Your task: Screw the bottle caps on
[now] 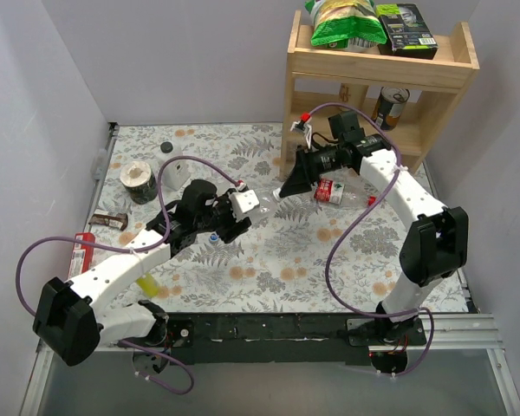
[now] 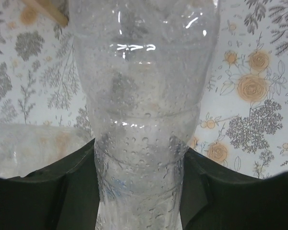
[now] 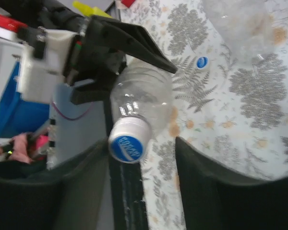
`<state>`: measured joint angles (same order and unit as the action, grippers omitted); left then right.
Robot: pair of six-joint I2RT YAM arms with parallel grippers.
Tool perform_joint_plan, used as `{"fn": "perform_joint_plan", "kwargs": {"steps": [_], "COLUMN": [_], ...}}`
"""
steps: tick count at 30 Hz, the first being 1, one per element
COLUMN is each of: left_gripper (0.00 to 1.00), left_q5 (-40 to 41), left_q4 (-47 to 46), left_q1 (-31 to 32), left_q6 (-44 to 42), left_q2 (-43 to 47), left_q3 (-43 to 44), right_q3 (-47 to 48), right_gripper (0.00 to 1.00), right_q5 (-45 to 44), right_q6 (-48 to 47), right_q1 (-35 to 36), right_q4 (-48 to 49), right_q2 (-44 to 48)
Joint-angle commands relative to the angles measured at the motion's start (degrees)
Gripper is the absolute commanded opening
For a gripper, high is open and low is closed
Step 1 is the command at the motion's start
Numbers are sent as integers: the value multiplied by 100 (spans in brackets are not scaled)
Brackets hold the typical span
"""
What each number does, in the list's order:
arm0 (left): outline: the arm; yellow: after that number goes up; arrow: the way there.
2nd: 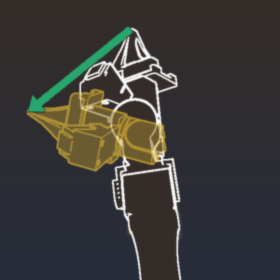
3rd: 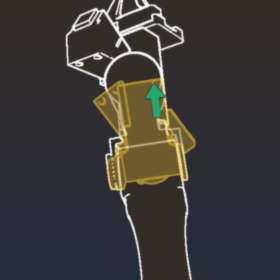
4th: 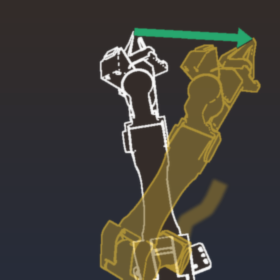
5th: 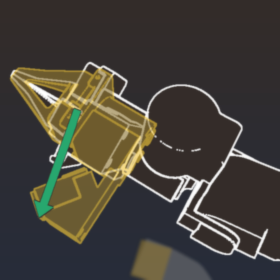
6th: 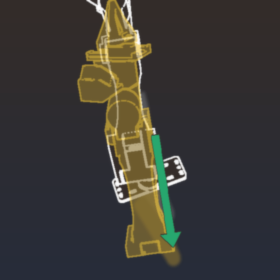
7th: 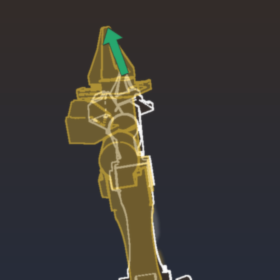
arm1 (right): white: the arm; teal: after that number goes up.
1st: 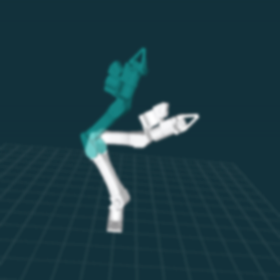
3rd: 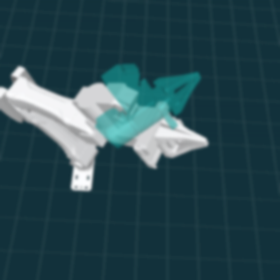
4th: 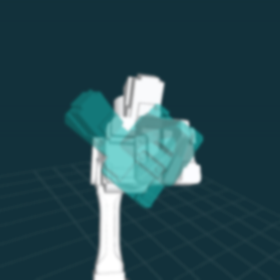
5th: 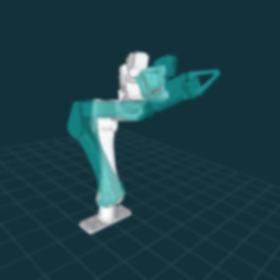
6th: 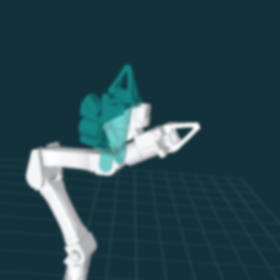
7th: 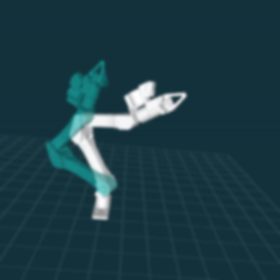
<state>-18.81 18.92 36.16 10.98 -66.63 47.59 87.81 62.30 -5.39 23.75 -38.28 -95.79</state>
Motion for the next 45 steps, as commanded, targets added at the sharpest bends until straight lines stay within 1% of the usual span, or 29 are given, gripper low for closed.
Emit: {"fn": "perform_joint_plan", "kwargs": {"steps": [1,2,3,4,5,6,7,9,11,12,13,16,19,23,25,30,34,37,38,40,41,42,43,44,45], "left_gripper": [0,0,0,0,0,0,0,0,0,0,0,0,0,0,0,0,0,0,0,0,0,0,0,0,0], "left_q5": [-411,-578,-946,-1106,-1273,-1518,-1651,-1801,-1907,-1933,-1995,-2056,-2057,-2048,-2057,-2039,-2030,-2048,-2048,-2065,-2048,-2048,-2022,-1978,-1925], "left_q4": [-698,-505,-451,-381,-328,-353,-354,-363,-319,-292,-266,-257,-266,-213,-196,-160,-160,-160,-160,-186,-187,-195,-256,-318,-388], "left_q1": [111,93,58,31,23,-12,-21,-30,-39,-39,-39,-48,-39,-48,-39,-48,-48,-48,-48,-48,-48,-48,-48,-48,-39], "left_q6": [28,-8,26,27,166,263,351,544,545,476,431,431,405,369,361,378,378,370,369,378,370,378,413,457,518], "left_q2": [291,308,370,379,388,396,388,344,256,238,195,107,80,63,63,54,36,36,36,27,27,19,19,10,1], "left_q3": [198,163,154,162,163,171,197,320,399,452,531,663,707,760,769,769,769,795,795,795,787,787,769,725,682], "right_q3": [929,1009,888,165,-260,-639,-1234,-1511,-1583,-1609,-1653,-1942,-2057,-2162,-2276,-2444,-2462,-2497,-2514,-2593,-2672,-2725,-2786,-2978,-3024], "right_gripper": [75,78,84,86,89,91,92,93,91,90,89,87,85,76,75,75,66,56,51,44,34,29,25,18,10], "right_q5": [889,784,679,556,450,310,317,335,353,344,326,186,124,273,361,493,581,686,695,757,740,661,573,433,-125], "right_q6": [-727,-2693,-3244,-3388,-3303,-3024,-2951,-2723,-2617,-2521,-2137,-1573,-1421,-992,-624,81,266,495,660,976,1091,1240,1677,1908,2084], "right_q1": [-388,-380,-327,-318,-318,-309,-301,-196,-134,-107,-107,-107,-116,-107,-107,-116,-116,-116,-116,-116,-116,-116,-116,-107,-98], "right_q4": [17,-743,-786,-421,514,976,1268,1621,1613,1753,1972,2719,2932,3177,3675,4250,4320,4505,4549,4812,4891,4987,5371,5636,5821], "right_q2": [479,682,937,1540,1859,2132,2552,2740,2741,2724,2715,2767,2732,2688,2732,2846,2803,2759,2750,2723,2706,2714,2723,2784,2828]}}
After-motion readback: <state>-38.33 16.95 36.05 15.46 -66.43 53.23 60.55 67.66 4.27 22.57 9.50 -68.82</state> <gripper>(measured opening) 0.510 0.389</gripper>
